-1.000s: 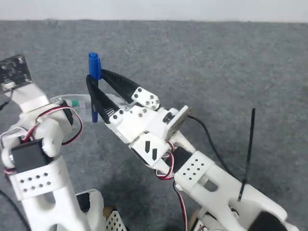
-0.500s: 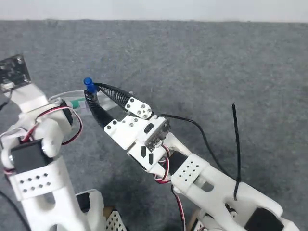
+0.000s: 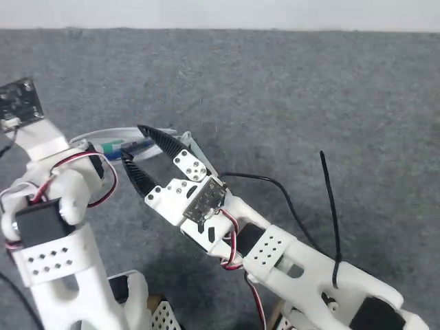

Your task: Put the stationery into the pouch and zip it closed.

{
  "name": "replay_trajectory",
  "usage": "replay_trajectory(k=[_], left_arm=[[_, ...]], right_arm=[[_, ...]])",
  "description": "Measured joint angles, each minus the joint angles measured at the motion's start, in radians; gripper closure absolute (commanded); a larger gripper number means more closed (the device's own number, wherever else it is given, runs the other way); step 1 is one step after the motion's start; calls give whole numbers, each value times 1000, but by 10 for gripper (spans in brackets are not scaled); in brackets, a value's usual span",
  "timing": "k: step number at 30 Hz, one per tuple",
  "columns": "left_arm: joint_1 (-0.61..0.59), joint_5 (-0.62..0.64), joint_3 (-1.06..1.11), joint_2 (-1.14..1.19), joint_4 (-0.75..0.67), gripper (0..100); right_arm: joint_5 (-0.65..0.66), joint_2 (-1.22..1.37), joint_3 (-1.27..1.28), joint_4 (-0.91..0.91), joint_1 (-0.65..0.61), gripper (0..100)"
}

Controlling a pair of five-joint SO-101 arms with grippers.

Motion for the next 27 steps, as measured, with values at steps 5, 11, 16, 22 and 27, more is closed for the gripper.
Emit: replay_trajectory(k=[5,11,16,22,27], left_arm=[[0,0,0,0,0,991],[-34,2,0,0,0,991],[-78,2,0,0,0,991],[-138,2,0,0,0,991],[-207,17,0,0,0,991]], right_arm=[[2,0,2,0,-3,861],[6,-72,2,184,0,861],[-58,-193,0,410,2,861],[-72,-298,-12,632,6,861],[-72,-348,-69,821,11,861]])
